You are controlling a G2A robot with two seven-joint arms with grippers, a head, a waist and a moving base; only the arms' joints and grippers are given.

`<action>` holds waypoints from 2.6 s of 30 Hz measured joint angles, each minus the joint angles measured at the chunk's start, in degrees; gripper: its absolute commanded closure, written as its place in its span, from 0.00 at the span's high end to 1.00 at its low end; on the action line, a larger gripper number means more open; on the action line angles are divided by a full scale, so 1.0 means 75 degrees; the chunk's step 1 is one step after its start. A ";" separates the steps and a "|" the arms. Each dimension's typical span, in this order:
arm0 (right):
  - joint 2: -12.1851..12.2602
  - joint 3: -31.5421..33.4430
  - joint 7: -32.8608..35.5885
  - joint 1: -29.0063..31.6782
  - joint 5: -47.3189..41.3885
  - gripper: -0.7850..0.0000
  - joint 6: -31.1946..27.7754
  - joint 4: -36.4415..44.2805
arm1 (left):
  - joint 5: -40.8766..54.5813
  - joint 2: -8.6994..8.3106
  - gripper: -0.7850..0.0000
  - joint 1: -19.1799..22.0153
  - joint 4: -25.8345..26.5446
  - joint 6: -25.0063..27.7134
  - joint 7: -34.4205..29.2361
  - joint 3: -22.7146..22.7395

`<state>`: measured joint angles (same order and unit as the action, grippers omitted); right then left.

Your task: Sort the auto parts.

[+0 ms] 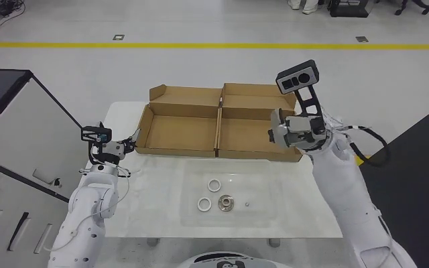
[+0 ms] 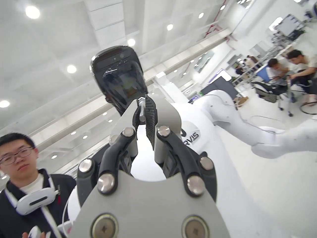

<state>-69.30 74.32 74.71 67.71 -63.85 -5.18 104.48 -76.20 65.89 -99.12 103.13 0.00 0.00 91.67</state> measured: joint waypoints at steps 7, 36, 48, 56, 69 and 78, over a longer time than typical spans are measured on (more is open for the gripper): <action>0.0339 0.1657 0.0088 0.0676 0.2063 0.00 0.0506 0.0110 | 0.0000 0.0000 1.00 0.0000 0.0000 0.0000 0.0000 0.0000; 0.1334 0.1525 0.1779 -0.2165 0.9856 0.00 0.0643 -0.1111 | 0.0000 0.0000 1.00 0.0000 0.0000 0.0000 0.0000 0.0000; 0.1511 -0.0320 0.1772 -0.3296 1.1451 0.00 0.0201 -0.2524 | 0.0000 0.0000 1.00 0.0000 0.0000 0.0000 0.0000 0.0000; 0.1383 -0.1404 0.1541 -0.3754 1.2282 0.00 0.0383 -0.3212 | 0.0000 0.0000 1.00 0.0000 0.0000 0.0000 0.0000 0.0000; 0.1049 -0.2861 0.1115 -0.4372 1.3147 0.00 0.0735 -0.4392 | 0.0000 0.0000 1.00 0.0000 0.0000 0.0000 0.0000 0.0000; 0.0738 -0.3739 0.1143 -0.4631 1.3365 0.00 0.1006 -0.5377 | 0.0000 0.0000 1.00 0.0000 0.0000 0.0000 0.0000 0.0000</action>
<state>-63.76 46.28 83.29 32.98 36.39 2.37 64.15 -76.20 65.89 -99.12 103.13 0.00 0.00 91.67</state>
